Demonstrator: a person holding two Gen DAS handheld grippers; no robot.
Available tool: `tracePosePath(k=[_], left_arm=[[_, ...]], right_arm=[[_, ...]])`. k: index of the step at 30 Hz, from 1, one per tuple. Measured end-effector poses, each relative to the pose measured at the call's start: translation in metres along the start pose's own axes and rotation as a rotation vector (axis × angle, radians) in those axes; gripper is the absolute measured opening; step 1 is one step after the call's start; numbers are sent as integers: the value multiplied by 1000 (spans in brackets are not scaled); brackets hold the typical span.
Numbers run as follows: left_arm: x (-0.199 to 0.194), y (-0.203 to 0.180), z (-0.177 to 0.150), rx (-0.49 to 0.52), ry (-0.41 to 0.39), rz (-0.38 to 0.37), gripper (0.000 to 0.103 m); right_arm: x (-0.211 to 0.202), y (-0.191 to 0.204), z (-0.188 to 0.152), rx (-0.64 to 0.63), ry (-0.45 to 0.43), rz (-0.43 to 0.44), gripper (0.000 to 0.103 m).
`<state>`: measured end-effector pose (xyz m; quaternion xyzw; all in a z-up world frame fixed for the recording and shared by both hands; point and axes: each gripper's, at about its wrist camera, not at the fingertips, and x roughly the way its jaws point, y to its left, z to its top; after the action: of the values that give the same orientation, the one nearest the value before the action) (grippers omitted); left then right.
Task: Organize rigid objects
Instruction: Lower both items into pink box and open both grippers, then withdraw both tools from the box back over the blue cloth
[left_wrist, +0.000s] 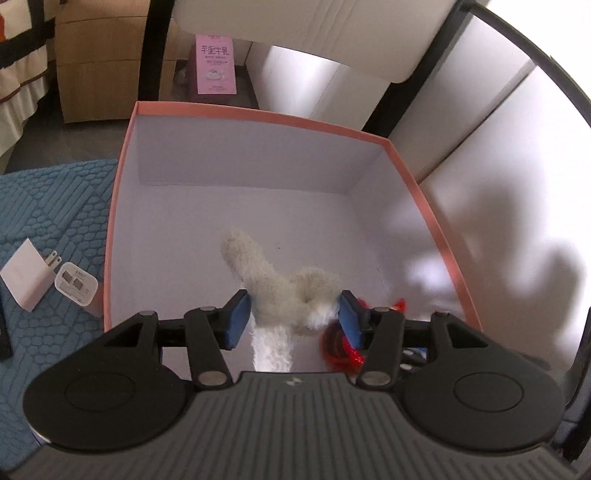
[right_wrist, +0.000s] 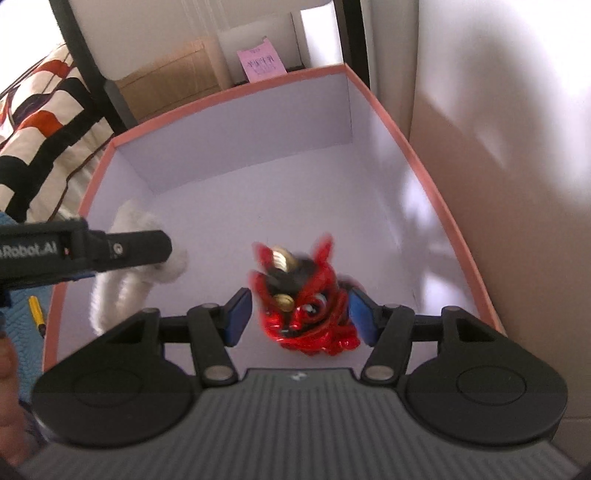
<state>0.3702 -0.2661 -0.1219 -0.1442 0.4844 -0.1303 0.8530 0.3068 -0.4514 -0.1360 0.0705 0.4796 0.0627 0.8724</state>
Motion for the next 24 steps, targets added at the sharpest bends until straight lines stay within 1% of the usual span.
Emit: tracePosePath(k=[1,3,5,9,12,19,24], left_arm=[[-1,-1,0,2,-2,-2,67],[-6,-1,0,3,-17,-5,73],[-10,-2,1,7,-27,-1,77],[-27,-4,-1,10,-57,-2,78],[-46,-4,-2,10,-95,-1,83],[-102,-2,-8,22,-205,4,83],[-150,1,-15,33,-294,19,83]], right_arm=[[-1,0,0,-7,-2,-19,63],[-3,0,1,-13,-9,-14,62],[-6,0,1,-7,-10,-11,62],[-16,1,1,2,-29,-19,62],[-28,5,2,5,-54,-23,62],[-64,23,0,-2,-125,-4,62],[-94,44,-4,-26,-186,32,62]])
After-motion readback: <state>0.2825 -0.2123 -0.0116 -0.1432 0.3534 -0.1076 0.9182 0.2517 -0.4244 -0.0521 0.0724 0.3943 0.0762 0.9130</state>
